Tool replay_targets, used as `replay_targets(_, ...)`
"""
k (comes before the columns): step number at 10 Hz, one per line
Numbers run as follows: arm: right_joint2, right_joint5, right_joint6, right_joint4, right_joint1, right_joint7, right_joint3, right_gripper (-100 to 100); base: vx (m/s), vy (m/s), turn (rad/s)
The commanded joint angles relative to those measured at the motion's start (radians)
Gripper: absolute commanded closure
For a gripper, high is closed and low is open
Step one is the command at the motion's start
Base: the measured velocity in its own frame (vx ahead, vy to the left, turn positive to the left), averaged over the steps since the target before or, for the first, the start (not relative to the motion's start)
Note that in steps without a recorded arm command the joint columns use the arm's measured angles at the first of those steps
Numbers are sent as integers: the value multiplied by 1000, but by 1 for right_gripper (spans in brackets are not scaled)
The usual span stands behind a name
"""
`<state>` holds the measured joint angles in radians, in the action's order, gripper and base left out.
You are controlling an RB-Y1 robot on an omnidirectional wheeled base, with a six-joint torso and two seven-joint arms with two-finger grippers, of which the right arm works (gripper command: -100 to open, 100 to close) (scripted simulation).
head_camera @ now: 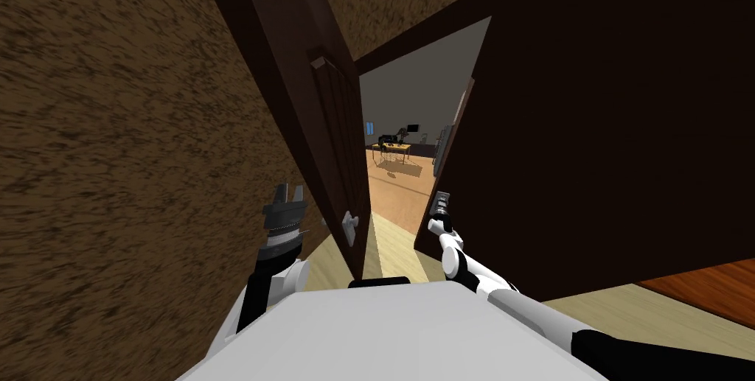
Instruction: Pull the door open
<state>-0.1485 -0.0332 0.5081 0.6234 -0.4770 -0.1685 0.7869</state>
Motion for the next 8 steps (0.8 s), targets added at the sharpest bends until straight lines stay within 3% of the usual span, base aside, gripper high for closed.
replay_targets(1, 0, 0, 1, 0, -1, 0, -1, 100, 0, 0, 0)
replay_targets(8, -21, -9, -6, -22, 0, 84, -124, 100, -178, -63, 89)
